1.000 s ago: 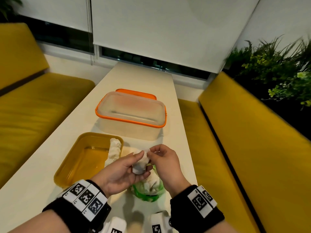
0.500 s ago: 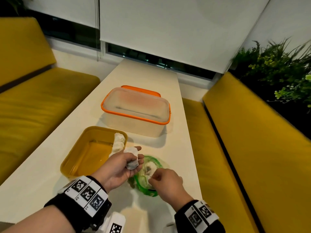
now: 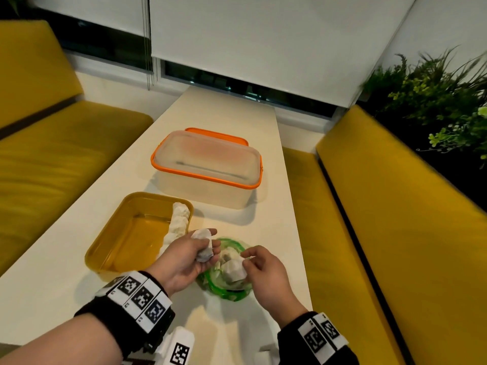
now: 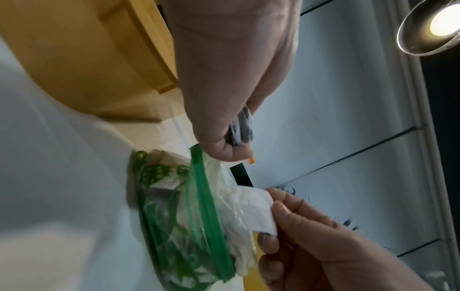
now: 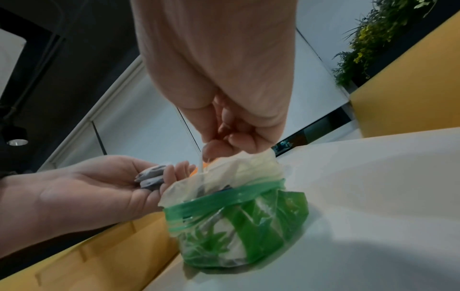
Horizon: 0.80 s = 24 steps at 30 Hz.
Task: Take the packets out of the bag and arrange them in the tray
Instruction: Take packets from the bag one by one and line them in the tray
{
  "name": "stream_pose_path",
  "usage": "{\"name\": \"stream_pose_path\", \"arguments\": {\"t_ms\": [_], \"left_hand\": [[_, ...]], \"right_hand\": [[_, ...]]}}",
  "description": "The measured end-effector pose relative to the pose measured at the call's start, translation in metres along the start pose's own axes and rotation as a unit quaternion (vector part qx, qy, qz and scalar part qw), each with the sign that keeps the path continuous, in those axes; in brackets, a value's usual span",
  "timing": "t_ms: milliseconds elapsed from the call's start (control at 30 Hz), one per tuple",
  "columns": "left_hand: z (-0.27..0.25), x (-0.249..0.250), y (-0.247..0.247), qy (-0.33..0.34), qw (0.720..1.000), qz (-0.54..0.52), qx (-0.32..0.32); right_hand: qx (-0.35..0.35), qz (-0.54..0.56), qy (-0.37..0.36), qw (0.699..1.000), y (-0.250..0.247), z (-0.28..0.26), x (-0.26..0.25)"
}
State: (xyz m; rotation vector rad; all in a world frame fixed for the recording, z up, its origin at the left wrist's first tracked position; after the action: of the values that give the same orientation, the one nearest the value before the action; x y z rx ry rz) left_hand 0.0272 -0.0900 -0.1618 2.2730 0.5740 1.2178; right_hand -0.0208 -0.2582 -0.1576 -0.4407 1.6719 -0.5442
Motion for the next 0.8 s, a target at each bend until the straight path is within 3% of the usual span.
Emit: {"name": "stream_pose_path", "arguments": {"t_ms": [167, 433, 500, 600, 700, 800], "left_hand": [[-0.001, -0.001, 0.0, 0.002, 0.999, 0.036, 0.016], [-0.008, 0.014, 0.008, 0.014, 0.997, 0.07, 0.009], [-0.009, 0.017, 0.012, 0.012, 0.998, 0.067, 0.009], [-0.006, 0.019, 0.011, -0.009, 0.999, 0.03, 0.014], [-0.006, 0.022, 0.016, -0.051, 0.998, -0.002, -0.026], [-0.013, 0.022, 0.027, -0.124, 0.984, 0.019, -0.127]], "right_hand": [[-0.043, -0.008, -0.011, 0.999, -0.004, 0.005, -0.005], [-0.026, -0.018, -0.045, 0.998, -0.016, 0.02, -0.028], [-0.041, 0.017, -0.053, 0.998, -0.02, 0.022, -0.038], [-0.097, 0.164, -0.047, 0.981, -0.027, 0.022, -0.055], [-0.178, 0.288, -0.027, 0.941, -0.035, 0.024, -0.064], [-0.208, 0.178, -0.058, 0.96, -0.036, 0.027, -0.066]]}}
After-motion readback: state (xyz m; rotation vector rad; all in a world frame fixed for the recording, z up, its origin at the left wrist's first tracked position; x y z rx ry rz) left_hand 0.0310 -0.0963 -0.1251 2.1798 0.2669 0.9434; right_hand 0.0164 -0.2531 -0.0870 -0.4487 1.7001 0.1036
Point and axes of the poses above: each hand's wrist, its own z-axis towards the middle knuckle, its own y-axis out of the palm, x = y × z, the point moved 1 cm from there along z, towards the middle knuckle, and after that the axes turned 7 degrees about -z, right-handed, at the moved point
